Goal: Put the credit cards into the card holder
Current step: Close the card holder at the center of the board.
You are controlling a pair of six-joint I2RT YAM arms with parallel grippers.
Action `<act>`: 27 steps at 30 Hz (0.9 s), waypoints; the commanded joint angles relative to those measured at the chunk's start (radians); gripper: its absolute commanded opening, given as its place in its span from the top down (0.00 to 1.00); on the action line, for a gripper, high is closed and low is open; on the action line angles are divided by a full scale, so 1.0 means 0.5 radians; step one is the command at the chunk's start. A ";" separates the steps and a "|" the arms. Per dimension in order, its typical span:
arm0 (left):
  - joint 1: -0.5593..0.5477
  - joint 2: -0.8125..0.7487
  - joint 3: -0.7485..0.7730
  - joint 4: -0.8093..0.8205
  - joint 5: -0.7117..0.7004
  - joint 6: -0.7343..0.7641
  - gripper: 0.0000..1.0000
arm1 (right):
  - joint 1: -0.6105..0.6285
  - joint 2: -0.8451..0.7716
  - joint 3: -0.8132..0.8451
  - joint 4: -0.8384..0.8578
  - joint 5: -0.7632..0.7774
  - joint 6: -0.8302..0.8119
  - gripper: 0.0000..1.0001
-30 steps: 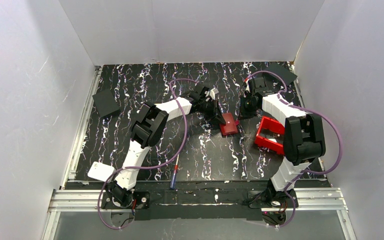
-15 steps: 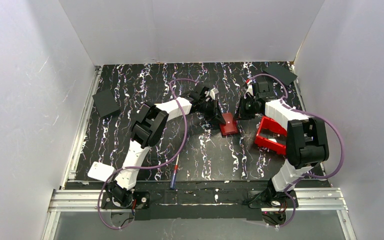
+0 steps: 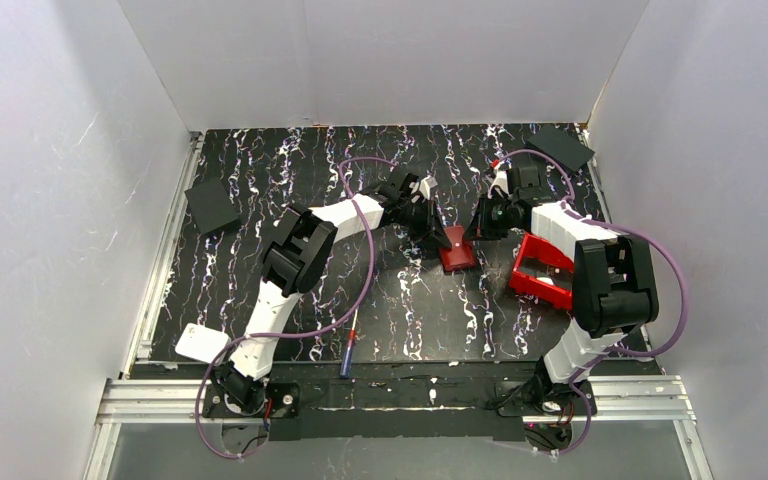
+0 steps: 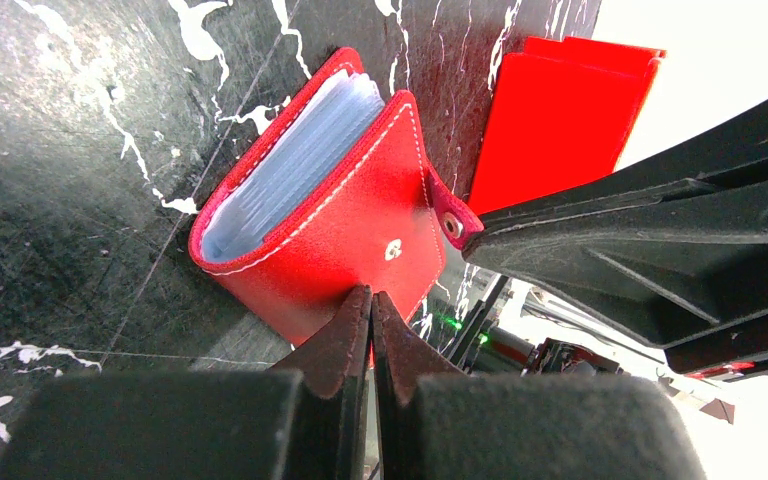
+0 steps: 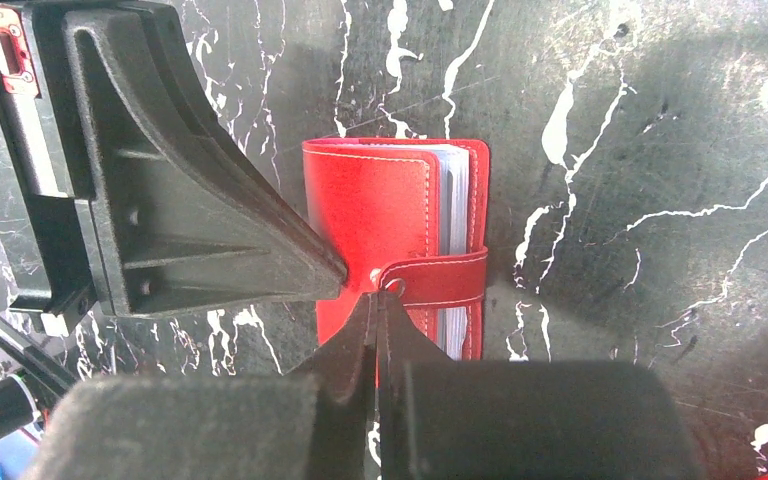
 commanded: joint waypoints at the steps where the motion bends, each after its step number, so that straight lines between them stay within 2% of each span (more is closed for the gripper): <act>1: -0.020 0.064 -0.002 -0.092 -0.087 0.063 1.00 | 0.008 -0.031 0.014 -0.022 -0.048 -0.040 0.99; 27: -0.026 0.075 0.010 -0.092 -0.081 0.060 1.00 | 0.110 0.164 0.077 -0.017 -0.139 -0.067 0.99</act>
